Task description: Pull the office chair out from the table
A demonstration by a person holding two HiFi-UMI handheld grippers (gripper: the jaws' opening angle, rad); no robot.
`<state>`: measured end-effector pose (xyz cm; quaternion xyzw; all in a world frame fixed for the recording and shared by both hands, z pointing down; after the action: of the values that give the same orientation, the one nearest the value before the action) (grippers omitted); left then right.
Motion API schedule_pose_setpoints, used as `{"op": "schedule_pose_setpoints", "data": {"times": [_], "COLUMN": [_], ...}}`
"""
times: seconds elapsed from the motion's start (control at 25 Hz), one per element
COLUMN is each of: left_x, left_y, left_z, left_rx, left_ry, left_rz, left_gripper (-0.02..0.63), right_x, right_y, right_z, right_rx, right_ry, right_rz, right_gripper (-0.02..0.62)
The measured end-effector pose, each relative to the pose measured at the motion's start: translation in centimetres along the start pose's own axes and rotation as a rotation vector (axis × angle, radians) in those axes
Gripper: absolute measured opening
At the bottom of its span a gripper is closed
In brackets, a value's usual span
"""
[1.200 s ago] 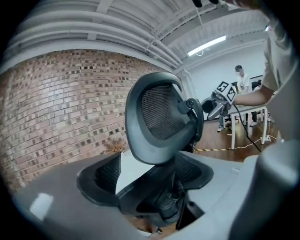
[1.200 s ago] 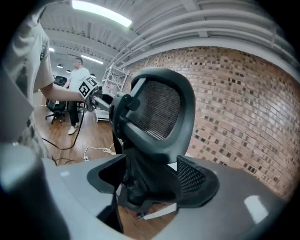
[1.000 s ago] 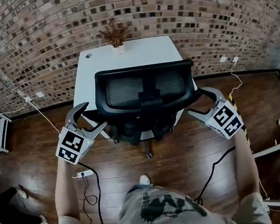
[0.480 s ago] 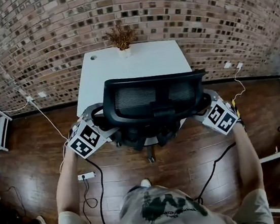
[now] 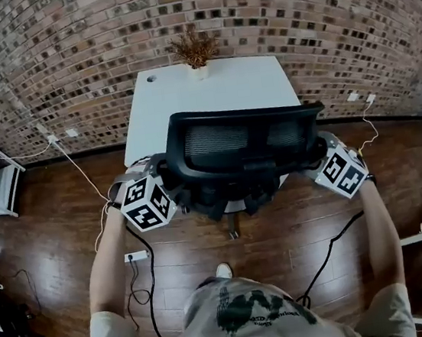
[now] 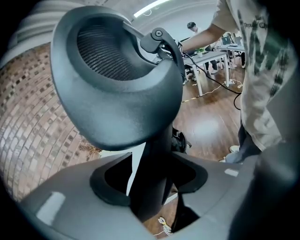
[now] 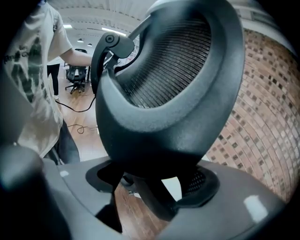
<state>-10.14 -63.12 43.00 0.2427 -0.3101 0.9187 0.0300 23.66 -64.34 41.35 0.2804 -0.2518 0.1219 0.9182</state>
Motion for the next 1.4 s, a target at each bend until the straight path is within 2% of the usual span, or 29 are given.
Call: {"op": "schedule_pose_setpoints", "data": {"times": [0.24, 0.56, 1.0, 1.4], "left_x": [-0.1, -0.8, -0.2, -0.8], "left_y": [-0.5, -2.8, -7.1, -12.9], "left_z": [-0.6, -2.2, -6.0, -10.1], "left_rx": [-0.001, -0.039, 0.013, -0.005], "left_ry": [0.007, -0.003, 0.043, 0.056], "left_rz": [-0.008, -0.011, -0.058, -0.072], "left_gripper": [0.255, 0.256, 0.273, 0.284], "right_x": [0.0, 0.6, 0.3, 0.8], "right_y": [0.7, 2.3, 8.8, 14.6], "right_z": [-0.5, -2.3, -6.0, -9.9], "right_rx": [0.010, 0.002, 0.023, 0.020], "right_ry": [0.001, 0.034, 0.004, -0.003], "right_rz": [-0.016, -0.029, -0.067, -0.074], "right_gripper": [0.333, 0.295, 0.273, 0.273]}}
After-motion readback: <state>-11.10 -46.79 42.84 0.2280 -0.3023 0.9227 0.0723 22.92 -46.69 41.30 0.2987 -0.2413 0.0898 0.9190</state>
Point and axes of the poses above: the fingertips, and each gripper's own axes: z forward along the fingers, y to its left, x out of its underside, the point moved 6 cm from there along -z, backward along the fingers, and after that the axes turned 2 degrees about y, right-handed, at the moved point
